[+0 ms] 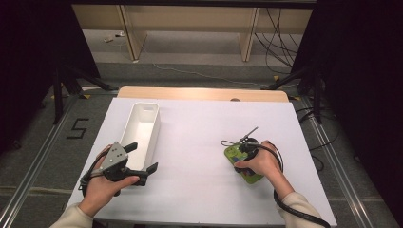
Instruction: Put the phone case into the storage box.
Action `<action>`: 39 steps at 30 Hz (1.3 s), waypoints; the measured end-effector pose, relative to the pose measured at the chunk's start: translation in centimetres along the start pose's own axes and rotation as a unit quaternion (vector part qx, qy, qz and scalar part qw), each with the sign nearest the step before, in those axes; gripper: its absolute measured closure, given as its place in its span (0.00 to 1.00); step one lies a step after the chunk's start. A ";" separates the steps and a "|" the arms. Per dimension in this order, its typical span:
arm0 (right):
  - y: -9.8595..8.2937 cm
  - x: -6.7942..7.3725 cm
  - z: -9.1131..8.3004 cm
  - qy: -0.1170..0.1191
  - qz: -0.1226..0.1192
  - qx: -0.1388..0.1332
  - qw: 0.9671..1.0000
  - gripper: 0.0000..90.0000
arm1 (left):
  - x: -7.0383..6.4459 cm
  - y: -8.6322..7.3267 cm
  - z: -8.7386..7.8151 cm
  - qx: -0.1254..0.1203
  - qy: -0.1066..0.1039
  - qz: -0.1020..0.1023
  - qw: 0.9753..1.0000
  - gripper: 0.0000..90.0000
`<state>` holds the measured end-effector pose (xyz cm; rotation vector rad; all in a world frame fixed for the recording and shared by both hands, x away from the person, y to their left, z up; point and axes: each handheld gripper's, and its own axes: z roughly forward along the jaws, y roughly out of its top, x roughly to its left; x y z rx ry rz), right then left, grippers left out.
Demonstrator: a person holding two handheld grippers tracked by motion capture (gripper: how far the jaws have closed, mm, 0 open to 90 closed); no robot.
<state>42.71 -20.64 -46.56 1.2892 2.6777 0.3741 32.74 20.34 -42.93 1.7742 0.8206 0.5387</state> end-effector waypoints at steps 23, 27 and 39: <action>0.0 0.1 -0.5 -0.004 0.003 -0.018 1.000 0.19 | 0.0 0.0 0.0 0.000 0.000 0.000 1.000 0.00; 0.1 0.2 -0.8 -0.004 0.002 -0.023 1.000 0.19 | 0.0 0.0 0.0 0.000 0.000 0.001 1.000 0.01; -0.1 0.7 -2.1 -0.005 -0.002 -0.061 0.998 0.19 | 0.0 0.0 0.0 -0.001 -0.001 -0.002 1.000 0.02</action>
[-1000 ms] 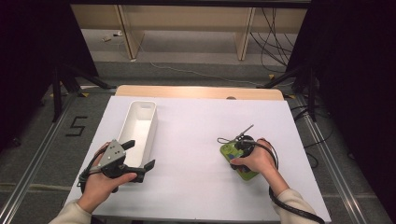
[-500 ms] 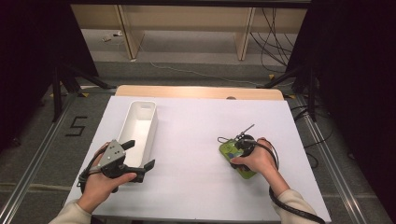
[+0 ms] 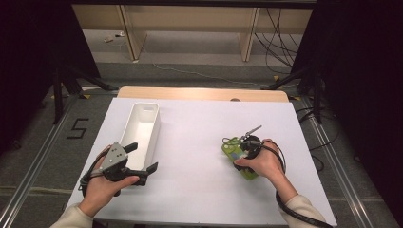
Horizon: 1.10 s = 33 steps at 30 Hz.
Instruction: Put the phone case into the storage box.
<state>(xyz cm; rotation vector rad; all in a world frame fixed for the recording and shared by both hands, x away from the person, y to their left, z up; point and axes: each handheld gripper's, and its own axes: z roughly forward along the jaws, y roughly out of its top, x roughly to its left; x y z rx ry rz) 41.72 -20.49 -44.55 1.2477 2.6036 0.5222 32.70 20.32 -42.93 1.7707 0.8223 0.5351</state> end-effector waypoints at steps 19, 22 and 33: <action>-0.7 1.9 -2.2 0.030 0.002 -0.136 0.990 0.19 | -0.1 0.0 0.1 0.000 -0.002 -0.005 1.000 0.04; -0.9 2.0 -2.2 0.039 0.002 -0.157 0.987 0.19 | -0.1 0.0 0.1 0.000 -0.002 -0.005 1.000 0.04; -2.0 2.4 -2.1 0.052 0.004 -0.202 0.978 0.19 | -0.1 0.0 0.1 -0.001 -0.003 -0.006 1.000 0.04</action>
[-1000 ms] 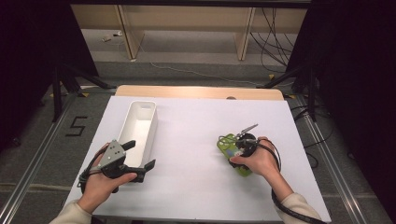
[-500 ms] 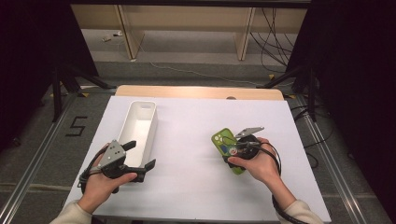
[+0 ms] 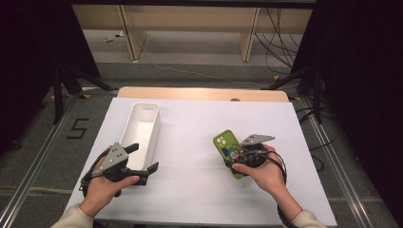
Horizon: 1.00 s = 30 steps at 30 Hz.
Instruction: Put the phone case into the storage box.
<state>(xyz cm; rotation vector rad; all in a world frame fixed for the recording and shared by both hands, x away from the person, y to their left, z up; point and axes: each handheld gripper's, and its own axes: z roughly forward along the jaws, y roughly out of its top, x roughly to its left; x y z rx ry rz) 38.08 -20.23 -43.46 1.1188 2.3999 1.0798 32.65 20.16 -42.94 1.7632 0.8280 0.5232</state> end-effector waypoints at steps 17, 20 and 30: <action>-0.2 0.8 -0.1 0.010 -0.006 -0.069 0.998 0.18 | -0.2 0.2 0.2 -0.006 -0.006 -0.011 1.000 0.06; -0.3 1.0 -0.1 0.012 -0.009 -0.075 0.997 0.18 | -0.3 0.3 0.2 -0.007 -0.009 -0.014 1.000 0.07; -0.2 1.3 -0.1 0.014 -0.011 -0.090 0.996 0.18 | -0.7 1.3 0.8 -0.013 -0.017 -0.023 1.000 0.09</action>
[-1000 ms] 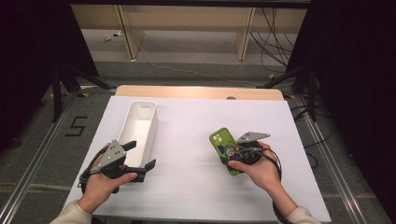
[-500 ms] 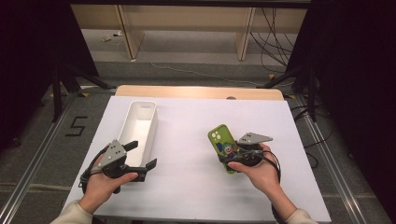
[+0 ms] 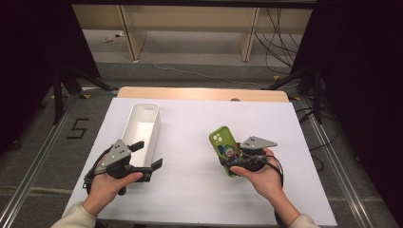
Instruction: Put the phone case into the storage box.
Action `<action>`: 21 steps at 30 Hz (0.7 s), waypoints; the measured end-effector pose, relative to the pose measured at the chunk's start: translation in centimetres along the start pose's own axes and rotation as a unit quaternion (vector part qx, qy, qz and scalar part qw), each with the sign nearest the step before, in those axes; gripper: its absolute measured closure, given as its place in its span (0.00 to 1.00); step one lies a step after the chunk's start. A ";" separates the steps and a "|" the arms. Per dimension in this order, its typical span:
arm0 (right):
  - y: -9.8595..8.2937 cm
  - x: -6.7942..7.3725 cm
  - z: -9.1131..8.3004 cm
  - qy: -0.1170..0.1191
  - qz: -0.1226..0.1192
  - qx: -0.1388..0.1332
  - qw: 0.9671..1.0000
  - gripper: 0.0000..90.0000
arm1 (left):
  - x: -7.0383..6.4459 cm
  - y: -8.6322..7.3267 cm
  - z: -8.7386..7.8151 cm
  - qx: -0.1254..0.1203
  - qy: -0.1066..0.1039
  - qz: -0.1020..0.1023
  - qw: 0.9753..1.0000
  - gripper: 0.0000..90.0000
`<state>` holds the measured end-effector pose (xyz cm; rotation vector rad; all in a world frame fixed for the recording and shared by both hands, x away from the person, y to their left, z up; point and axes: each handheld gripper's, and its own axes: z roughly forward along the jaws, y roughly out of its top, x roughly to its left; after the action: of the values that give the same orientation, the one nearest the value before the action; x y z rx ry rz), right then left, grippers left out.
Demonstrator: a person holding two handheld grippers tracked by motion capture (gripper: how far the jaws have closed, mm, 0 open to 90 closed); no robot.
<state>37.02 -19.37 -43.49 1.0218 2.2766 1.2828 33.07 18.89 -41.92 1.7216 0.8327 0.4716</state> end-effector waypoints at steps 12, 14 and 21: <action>0.3 0.5 0.1 -0.001 -0.005 -0.017 1.000 0.18 | -1.8 1.7 2.8 0.002 -0.037 -0.009 0.999 0.13; 0.4 0.6 0.1 -0.002 -0.006 -0.020 1.000 0.19 | -2.1 2.0 3.4 0.004 -0.042 -0.006 0.999 0.14; 0.5 0.7 0.1 -0.001 -0.006 -0.024 1.000 0.19 | -2.9 2.7 4.8 0.008 -0.058 -0.007 0.998 0.16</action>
<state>36.78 -18.61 -43.10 0.9907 2.2358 1.3243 35.18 13.14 -40.60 1.7401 0.7675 0.3529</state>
